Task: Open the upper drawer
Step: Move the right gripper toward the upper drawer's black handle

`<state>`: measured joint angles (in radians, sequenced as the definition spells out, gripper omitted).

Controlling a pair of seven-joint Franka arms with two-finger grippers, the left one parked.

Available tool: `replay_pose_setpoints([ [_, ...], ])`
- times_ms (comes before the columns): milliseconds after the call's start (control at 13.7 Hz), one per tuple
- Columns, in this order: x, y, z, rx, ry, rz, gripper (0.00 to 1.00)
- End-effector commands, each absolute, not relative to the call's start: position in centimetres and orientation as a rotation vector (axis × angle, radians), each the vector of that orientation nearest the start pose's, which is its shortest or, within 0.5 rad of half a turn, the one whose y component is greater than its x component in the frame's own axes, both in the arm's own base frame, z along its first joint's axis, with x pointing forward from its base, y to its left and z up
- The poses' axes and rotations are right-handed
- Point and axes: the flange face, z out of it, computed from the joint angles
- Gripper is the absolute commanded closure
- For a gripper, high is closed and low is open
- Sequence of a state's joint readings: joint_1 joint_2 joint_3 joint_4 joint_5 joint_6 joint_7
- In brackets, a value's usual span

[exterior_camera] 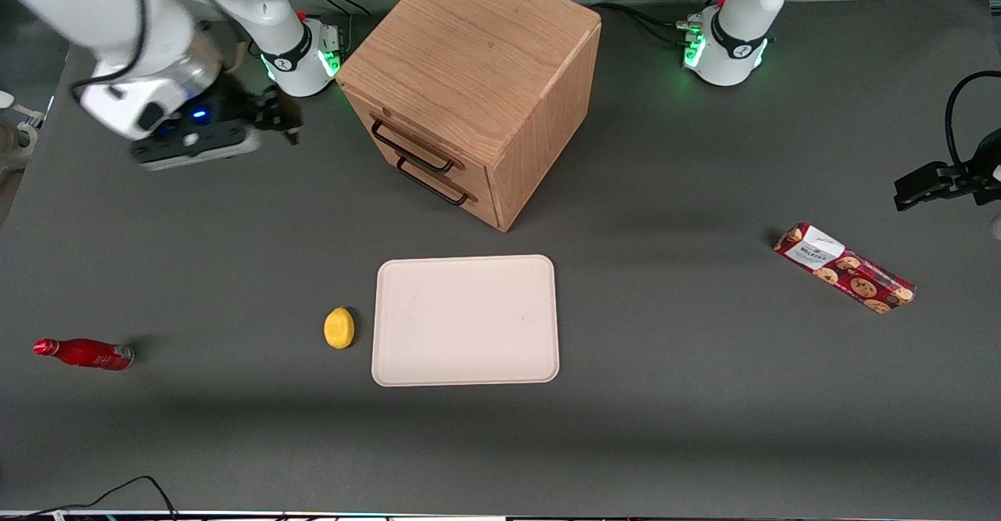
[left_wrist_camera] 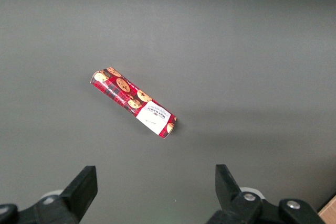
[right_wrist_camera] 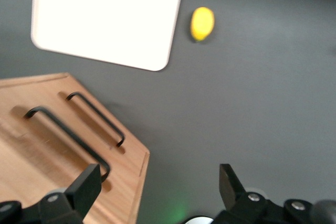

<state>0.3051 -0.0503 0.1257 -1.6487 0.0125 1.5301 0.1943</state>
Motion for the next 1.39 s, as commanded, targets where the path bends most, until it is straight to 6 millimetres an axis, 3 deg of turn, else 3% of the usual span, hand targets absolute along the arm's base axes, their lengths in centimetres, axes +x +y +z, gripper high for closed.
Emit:
replay_pose_setpoints([
  [0,46.4,26.5,61.1,-3.115,-0.484,0.127,0.00],
  [219,44.5,30.3,60.4,-3.095,-0.615,0.141,0.00],
  [365,44.7,30.9,59.7,-3.066,-0.631,0.168,0.00],
  [948,46.1,31.5,56.0,-2.956,-0.760,0.288,0.00],
  [1312,47.9,30.8,53.6,-2.846,-0.845,0.352,0.00],
])
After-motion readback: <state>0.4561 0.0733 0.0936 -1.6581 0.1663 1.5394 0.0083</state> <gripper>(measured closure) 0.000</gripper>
